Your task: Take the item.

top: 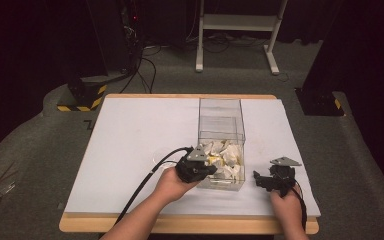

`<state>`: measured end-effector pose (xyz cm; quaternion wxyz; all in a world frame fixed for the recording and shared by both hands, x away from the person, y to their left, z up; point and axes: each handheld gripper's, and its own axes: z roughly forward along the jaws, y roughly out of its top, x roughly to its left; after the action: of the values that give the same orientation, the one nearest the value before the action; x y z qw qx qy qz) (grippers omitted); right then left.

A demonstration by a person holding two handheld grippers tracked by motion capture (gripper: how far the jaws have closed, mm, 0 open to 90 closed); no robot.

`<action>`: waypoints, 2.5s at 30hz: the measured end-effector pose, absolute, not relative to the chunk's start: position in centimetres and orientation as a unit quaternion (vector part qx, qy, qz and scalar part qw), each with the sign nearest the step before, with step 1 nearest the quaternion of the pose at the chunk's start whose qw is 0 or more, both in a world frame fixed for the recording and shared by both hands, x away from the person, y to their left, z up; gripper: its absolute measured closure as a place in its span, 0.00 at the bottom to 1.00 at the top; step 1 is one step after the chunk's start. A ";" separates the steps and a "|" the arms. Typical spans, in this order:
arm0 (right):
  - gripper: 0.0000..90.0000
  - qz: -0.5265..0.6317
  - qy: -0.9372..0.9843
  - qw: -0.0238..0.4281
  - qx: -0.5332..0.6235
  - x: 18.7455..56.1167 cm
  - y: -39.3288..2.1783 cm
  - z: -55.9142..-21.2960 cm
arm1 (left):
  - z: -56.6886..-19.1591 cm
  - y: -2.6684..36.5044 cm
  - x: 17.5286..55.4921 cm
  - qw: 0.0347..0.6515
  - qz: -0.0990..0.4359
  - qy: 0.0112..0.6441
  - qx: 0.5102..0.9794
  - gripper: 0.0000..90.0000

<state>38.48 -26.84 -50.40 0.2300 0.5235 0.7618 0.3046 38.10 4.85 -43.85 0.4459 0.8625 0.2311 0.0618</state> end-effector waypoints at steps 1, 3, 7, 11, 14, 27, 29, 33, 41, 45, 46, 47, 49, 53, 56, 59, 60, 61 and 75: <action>0.10 0.305 0.762 0.230 0.523 38.5 -26.8 -50.4 | -43.8 4.9 38.1 0.448 0.063 0.232 0.861 1.00; 0.10 0.304 0.762 0.230 0.523 38.5 -26.8 -50.4 | -43.8 5.0 38.0 0.453 0.064 0.233 0.858 1.00; 0.11 0.305 0.762 0.230 0.524 38.5 -26.8 -50.4 | -43.7 5.4 38.0 0.463 0.065 0.235 0.852 1.00; 0.10 0.305 0.762 0.230 0.523 38.5 -26.8 -50.4 | -43.5 5.5 37.9 0.468 0.068 0.235 0.849 1.00; 0.10 0.305 0.762 0.230 0.523 38.5 -26.8 -50.4 | -43.4 5.6 37.9 0.474 0.070 0.235 0.846 1.00; 0.10 0.305 0.762 0.230 0.524 38.5 -26.8 -50.4 | -43.4 6.0 37.7 0.494 0.074 0.235 0.834 1.00; 0.10 0.305 0.762 0.230 0.523 38.5 -26.8 -50.4 | -43.3 6.1 37.7 0.500 0.075 0.234 0.831 1.00; 0.10 0.305 0.762 0.230 0.523 38.5 -26.8 -50.4 | -43.1 6.3 37.6 0.511 0.079 0.237 0.822 1.00; 0.10 0.305 0.762 0.230 0.523 38.5 -26.8 -50.4 | -42.8 6.6 37.5 0.522 0.086 0.235 0.816 1.00; 0.11 0.305 0.762 0.230 0.523 38.5 -26.8 -50.4 | -42.7 6.6 37.4 0.531 0.083 0.233 0.810 1.00; 0.11 0.305 0.762 0.230 0.523 38.5 -26.8 -50.4 | -42.6 6.7 37.4 0.535 0.084 0.233 0.808 1.00; 0.11 0.305 0.762 0.230 0.523 38.5 -26.8 -50.4 | -42.6 6.7 37.3 0.538 0.084 0.233 0.806 1.00; 0.11 0.305 0.762 0.230 0.523 38.5 -26.8 -50.4 | -42.5 6.8 37.3 0.543 0.087 0.234 0.802 1.00; 0.11 0.305 0.762 0.230 0.523 38.5 -26.8 -50.4 | -42.2 7.2 37.3 0.550 0.091 0.236 0.796 1.00; 0.11 0.305 0.762 0.230 0.523 38.5 -26.8 -50.4 | -42.0 7.5 37.3 0.555 0.094 0.237 0.792 1.00; 0.11 0.305 0.762 0.230 0.523 38.5 -26.8 -50.4 | -41.8 7.8 37.2 0.558 0.097 0.239 0.789 1.00; 0.11 0.305 0.762 0.230 0.523 38.5 -26.8 -50.4 | -41.7 7.9 37.2 0.558 0.099 0.238 0.789 1.00; 0.11 0.305 0.762 0.230 0.523 38.5 -26.8 -50.4 | -41.7 8.0 37.2 0.559 0.100 0.239 0.788 1.00; 0.11 0.305 0.762 0.230 0.523 38.5 -26.8 -50.4 | -40.0 9.5 37.1 0.576 0.121 0.243 0.771 1.00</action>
<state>38.48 -26.84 -50.41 0.2301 0.5233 0.7619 0.3045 37.13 9.55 -39.97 0.5760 0.7713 0.2426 0.1208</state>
